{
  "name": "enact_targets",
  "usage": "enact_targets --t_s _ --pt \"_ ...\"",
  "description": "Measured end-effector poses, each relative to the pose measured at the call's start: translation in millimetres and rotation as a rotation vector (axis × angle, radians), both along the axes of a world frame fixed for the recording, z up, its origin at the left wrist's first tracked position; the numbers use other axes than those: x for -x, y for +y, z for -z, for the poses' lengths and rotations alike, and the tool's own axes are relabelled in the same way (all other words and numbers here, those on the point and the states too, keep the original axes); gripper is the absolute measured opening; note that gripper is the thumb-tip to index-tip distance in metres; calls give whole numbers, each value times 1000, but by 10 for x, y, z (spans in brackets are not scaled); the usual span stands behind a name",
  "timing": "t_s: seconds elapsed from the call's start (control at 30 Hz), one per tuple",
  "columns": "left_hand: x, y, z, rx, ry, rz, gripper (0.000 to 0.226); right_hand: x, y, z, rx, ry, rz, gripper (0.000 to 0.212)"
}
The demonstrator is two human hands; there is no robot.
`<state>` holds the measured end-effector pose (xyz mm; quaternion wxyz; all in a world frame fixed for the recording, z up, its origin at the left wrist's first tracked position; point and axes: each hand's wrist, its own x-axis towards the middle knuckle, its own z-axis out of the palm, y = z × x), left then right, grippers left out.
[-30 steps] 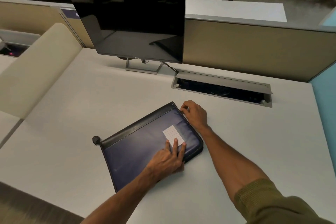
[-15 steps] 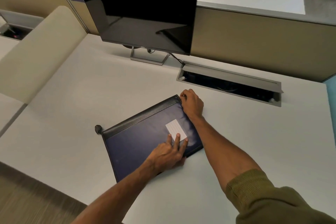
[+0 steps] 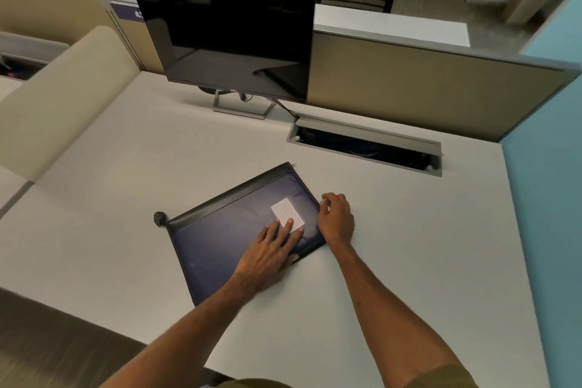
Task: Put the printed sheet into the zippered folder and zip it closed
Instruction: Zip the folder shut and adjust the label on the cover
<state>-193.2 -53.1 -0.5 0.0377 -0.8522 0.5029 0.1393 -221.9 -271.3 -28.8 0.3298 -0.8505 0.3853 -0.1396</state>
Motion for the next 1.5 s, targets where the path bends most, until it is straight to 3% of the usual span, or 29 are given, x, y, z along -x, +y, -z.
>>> enact_targets --t_s 0.1,0.23,0.33,0.43,0.5,0.6,0.73,0.9,1.17,1.5 --pt "-12 189 21 25 22 1 65 315 212 -48 -23 5 110 19" --pt "-205 423 -13 13 37 -22 63 566 586 -185 -104 93 305 37" --pt "-529 591 -81 14 59 -149 64 663 905 -194 -236 186 421 47" --pt "-917 753 -108 6 42 -292 68 693 1254 -173 -402 260 406 57" --pt "-1132 838 -80 15 41 -438 72 647 1484 -185 -474 236 377 50" --pt "-1327 910 -38 -9 74 -551 75 566 1658 -124 -475 210 427 42" --pt "-1323 957 -53 30 46 -504 56 528 1618 -67 -428 214 489 45" --pt "-1085 1006 -53 61 -14 -499 46 494 1382 -291 -357 182 515 27" --pt "-755 896 -5 117 34 -535 61 411 1005 -276 -302 58 348 56" --pt "-601 718 3 129 18 -549 67 379 779 -179 -256 66 270 56"
